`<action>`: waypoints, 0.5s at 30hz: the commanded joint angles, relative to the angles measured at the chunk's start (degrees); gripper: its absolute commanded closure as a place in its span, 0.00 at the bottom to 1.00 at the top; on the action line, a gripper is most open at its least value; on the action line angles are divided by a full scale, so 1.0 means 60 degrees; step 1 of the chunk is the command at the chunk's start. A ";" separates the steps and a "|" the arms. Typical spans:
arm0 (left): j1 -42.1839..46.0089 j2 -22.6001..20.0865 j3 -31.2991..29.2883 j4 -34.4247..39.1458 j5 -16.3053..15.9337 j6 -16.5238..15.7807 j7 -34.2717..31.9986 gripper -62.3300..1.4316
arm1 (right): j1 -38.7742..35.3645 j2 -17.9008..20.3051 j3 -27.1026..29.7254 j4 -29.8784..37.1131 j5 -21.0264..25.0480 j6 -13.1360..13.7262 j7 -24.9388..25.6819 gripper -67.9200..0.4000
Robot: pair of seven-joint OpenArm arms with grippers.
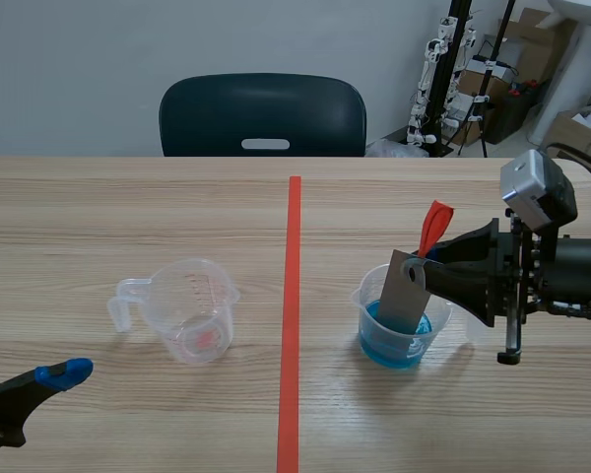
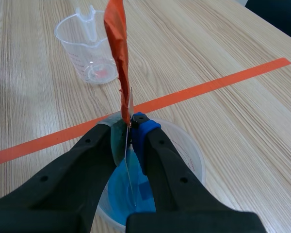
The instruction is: Do the redox reaction experiment. hold the plate still in the solution
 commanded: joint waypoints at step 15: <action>0.0076 -0.0007 -0.0018 0.0117 -0.0087 -0.0022 -0.0436 0.00 | 0.0138 0.0106 0.0069 0.0069 0.0157 0.0069 0.0262 0.99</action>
